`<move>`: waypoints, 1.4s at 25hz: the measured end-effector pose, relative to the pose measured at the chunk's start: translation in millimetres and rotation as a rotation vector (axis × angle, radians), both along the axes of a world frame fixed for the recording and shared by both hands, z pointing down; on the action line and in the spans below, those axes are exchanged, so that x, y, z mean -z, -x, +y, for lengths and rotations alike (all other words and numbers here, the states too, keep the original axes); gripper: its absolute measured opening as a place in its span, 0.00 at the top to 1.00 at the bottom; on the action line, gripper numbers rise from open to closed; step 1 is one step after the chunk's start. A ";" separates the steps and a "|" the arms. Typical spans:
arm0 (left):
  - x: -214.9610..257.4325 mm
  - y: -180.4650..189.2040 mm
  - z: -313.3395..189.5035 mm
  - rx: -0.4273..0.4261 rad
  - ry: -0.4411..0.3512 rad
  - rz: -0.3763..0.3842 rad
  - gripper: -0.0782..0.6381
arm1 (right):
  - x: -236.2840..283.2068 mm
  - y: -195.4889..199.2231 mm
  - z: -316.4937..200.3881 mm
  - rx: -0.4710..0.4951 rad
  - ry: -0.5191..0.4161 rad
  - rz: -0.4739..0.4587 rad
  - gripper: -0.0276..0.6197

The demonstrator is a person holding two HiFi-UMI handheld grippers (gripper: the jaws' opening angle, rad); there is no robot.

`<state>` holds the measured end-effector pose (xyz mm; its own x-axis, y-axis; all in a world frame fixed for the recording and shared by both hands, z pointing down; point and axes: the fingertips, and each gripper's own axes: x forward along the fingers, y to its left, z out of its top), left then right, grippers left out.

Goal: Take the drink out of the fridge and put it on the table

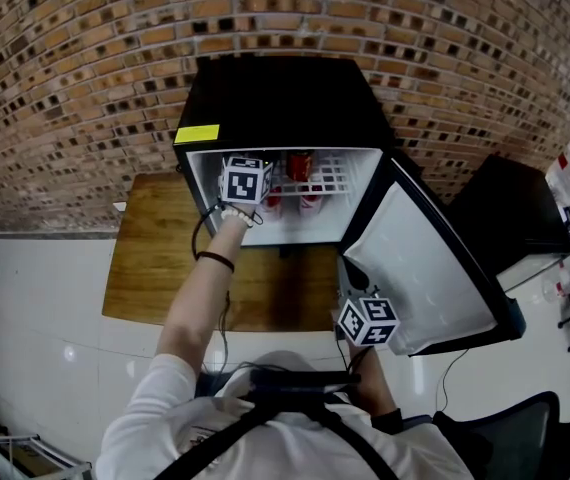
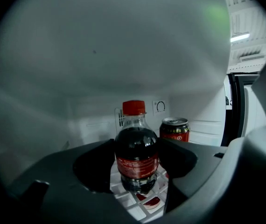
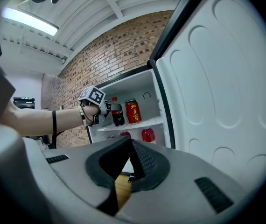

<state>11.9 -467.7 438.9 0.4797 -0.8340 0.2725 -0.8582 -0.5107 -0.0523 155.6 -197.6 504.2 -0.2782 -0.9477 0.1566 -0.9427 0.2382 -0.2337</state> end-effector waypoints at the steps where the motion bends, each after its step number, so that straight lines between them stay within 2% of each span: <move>1: 0.6 -0.2 1.6 -0.002 -0.001 -0.001 0.48 | 0.5 0.1 0.6 0.001 0.000 0.001 0.94; 6: 7.2 -2.8 19.4 -0.026 -0.024 0.001 0.48 | -0.2 2.0 4.0 0.008 0.002 0.001 0.94; 12: 24.5 -1.2 49.8 -0.058 -0.047 0.038 0.48 | -1.0 8.0 2.3 0.023 0.003 0.001 0.94; 18: 19.0 4.2 86.2 -0.075 -0.046 0.079 0.48 | -1.2 15.3 2.4 0.041 0.002 0.002 0.94; 27: -20.9 13.2 145.6 -0.083 -0.010 0.100 0.48 | -8.6 35.1 -1.7 0.093 0.021 0.009 0.94; 35: -92.9 29.3 177.5 -0.050 0.044 0.111 0.48 | -14.6 47.8 -3.3 0.128 0.031 0.011 0.94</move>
